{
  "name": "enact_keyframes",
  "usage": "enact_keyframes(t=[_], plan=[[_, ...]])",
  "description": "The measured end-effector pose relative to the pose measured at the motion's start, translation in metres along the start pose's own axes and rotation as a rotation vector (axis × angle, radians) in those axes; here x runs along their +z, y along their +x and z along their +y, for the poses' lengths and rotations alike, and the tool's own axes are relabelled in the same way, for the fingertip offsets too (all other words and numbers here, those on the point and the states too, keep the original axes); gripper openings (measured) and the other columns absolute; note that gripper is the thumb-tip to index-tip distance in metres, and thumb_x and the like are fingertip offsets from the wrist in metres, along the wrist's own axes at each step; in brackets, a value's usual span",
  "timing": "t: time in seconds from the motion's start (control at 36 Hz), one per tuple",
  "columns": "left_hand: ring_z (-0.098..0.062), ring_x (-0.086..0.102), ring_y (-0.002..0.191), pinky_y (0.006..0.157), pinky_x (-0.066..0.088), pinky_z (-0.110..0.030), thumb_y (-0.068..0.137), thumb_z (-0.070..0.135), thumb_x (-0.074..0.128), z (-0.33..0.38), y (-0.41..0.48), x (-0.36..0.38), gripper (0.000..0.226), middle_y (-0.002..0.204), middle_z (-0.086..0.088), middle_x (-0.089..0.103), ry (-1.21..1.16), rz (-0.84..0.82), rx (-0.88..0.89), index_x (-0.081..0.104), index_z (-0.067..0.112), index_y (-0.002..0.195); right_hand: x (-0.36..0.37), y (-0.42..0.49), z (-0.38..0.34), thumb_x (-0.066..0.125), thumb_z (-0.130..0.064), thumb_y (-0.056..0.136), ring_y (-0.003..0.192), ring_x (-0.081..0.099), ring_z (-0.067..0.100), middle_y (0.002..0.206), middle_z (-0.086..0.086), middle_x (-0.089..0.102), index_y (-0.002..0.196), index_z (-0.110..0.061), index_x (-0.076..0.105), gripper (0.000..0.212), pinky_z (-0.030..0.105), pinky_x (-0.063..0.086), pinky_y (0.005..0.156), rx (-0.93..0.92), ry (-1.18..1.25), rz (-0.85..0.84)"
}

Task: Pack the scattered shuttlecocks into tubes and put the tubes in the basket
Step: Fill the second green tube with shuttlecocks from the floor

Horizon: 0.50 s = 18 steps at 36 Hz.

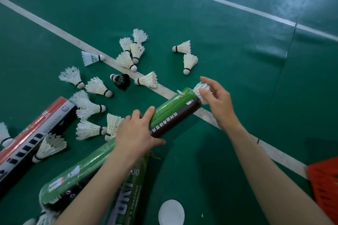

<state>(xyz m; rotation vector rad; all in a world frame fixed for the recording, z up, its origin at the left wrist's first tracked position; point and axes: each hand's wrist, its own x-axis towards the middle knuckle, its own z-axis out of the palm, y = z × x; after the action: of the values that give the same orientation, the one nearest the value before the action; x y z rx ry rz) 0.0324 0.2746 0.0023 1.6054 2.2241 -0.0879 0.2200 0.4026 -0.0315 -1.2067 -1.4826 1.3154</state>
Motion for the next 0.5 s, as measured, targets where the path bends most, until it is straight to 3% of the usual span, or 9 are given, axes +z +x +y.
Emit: enact_keyframes(t=[0.08,0.14,0.19,0.25,0.31,0.39,0.5], plan=[[-0.022,0.044,0.113,0.09,0.04,-0.034,0.068,0.068,0.067,0.003,-0.007,0.001,0.1,0.121,-0.001,0.041,0.005,0.008,0.036,0.014,0.037,0.146,0.006,-0.009,-0.007,0.051,-0.032,0.097,0.102,0.055,0.001,0.119,0.001,0.056,0.108,-0.024,0.067,0.021,0.017,0.044,0.092,-0.021,0.003,-0.012],[-0.021,0.044,0.113,0.09,0.04,-0.033,0.067,0.069,0.067,0.004,-0.012,0.002,0.1,0.121,0.0,0.041,0.002,0.013,0.045,0.013,0.037,0.146,0.006,-0.012,-0.007,0.04,-0.053,0.093,0.127,0.043,0.004,0.135,-0.008,0.045,0.103,-0.027,0.07,0.041,0.028,0.033,0.107,-0.02,0.02,0.011],[-0.021,0.044,0.112,0.09,0.041,-0.033,0.067,0.069,0.067,0.004,-0.015,0.002,0.101,0.121,0.001,0.041,-0.016,0.021,0.049,0.012,0.038,0.146,0.003,-0.014,-0.008,0.034,-0.073,0.085,0.136,0.035,0.007,0.139,-0.019,0.043,0.1,-0.03,0.072,0.059,0.038,0.026,0.114,0.014,0.109,0.014],[-0.02,0.043,0.111,0.091,0.041,-0.032,0.067,0.069,0.066,0.005,-0.018,0.001,0.101,0.12,0.002,0.041,-0.033,0.035,0.058,0.012,0.038,0.147,-0.001,-0.017,-0.008,0.035,-0.087,0.073,0.133,0.041,0.01,0.136,-0.018,0.049,0.103,-0.033,0.072,0.072,0.047,0.025,0.115,0.027,0.211,-0.046],[-0.02,0.044,0.11,0.092,0.042,-0.032,0.067,0.068,0.067,0.005,-0.021,0.0,0.101,0.119,0.002,0.041,-0.053,0.05,0.06,0.013,0.038,0.147,-0.003,-0.019,-0.006,0.038,-0.089,0.068,0.124,0.052,0.015,0.13,-0.006,0.059,0.115,-0.03,0.067,0.081,0.052,0.03,0.113,0.03,0.276,-0.121],[-0.021,0.043,0.111,0.094,0.041,-0.034,0.067,0.068,0.068,0.005,-0.02,-0.004,0.1,0.118,0.001,0.041,-0.052,0.075,0.05,0.015,0.037,0.147,0.001,-0.025,-0.007,0.041,-0.089,0.067,0.125,0.054,0.018,0.135,-0.002,0.057,0.126,-0.031,0.057,0.085,0.048,0.033,0.112,0.042,0.303,-0.16],[-0.02,0.042,0.11,0.093,0.041,-0.034,0.067,0.068,0.069,0.007,-0.016,-0.007,0.1,0.117,0.001,0.041,-0.046,0.097,0.049,0.017,0.036,0.146,0.005,-0.029,-0.01,0.045,-0.087,0.066,0.125,0.054,0.012,0.132,-0.008,0.058,0.127,-0.034,0.053,0.081,0.038,0.033,0.113,0.037,0.281,-0.183]])
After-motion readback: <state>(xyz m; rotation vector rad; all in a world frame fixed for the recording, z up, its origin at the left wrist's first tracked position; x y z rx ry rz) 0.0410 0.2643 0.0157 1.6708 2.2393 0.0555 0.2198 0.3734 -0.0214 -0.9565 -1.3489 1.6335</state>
